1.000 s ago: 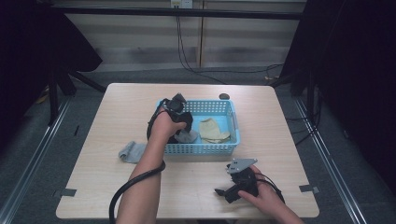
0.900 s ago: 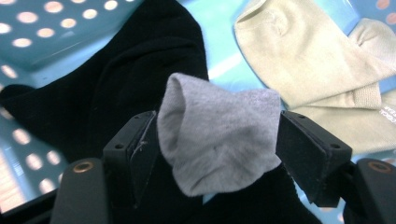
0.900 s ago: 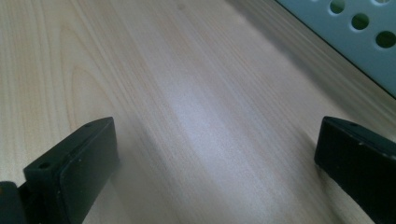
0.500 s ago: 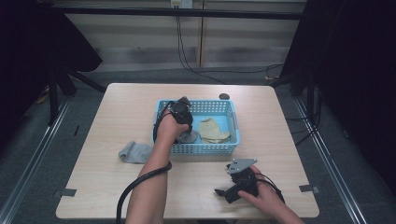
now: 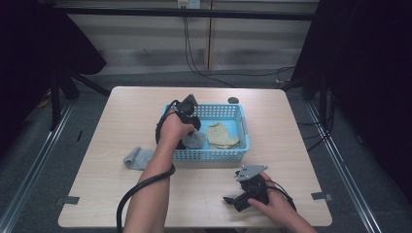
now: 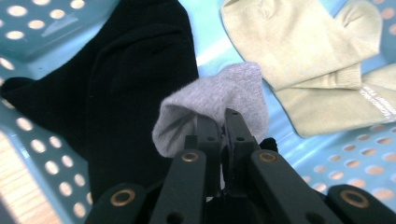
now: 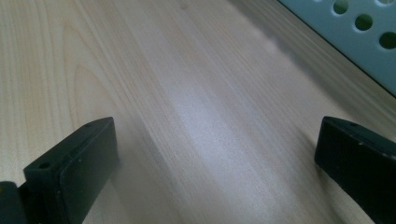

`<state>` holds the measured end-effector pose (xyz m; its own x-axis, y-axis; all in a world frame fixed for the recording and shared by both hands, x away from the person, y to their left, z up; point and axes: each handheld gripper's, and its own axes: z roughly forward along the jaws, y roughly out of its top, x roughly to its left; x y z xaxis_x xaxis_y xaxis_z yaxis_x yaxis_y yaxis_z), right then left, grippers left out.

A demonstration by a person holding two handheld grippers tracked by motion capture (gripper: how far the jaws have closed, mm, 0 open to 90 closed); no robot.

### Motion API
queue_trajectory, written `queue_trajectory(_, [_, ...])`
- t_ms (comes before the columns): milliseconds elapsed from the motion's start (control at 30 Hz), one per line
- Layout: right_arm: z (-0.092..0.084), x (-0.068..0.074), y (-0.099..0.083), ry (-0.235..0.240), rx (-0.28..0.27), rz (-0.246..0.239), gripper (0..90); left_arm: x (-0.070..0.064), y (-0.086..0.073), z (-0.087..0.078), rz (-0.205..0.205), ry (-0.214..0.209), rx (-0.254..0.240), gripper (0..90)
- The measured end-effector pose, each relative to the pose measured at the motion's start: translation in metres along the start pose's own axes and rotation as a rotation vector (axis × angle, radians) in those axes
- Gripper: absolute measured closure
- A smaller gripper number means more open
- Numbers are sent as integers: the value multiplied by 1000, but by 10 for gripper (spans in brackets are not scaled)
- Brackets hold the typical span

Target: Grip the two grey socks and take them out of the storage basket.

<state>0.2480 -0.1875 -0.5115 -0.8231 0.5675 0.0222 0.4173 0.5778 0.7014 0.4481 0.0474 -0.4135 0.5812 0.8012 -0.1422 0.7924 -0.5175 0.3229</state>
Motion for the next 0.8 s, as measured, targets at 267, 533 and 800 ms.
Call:
queue_trajectory(267, [0, 0, 0, 3, -1, 0, 0, 1, 1, -26, 5, -7, -13, 870])
queue_trajectory(533, [0, 0, 0, 0, 0, 0, 0, 4, 2, -51, 7, 4, -11, 869])
queue_trajectory(800, [0, 0, 0, 1, 0, 1, 0, 2, 4, -73, 27, 8, -8, 865])
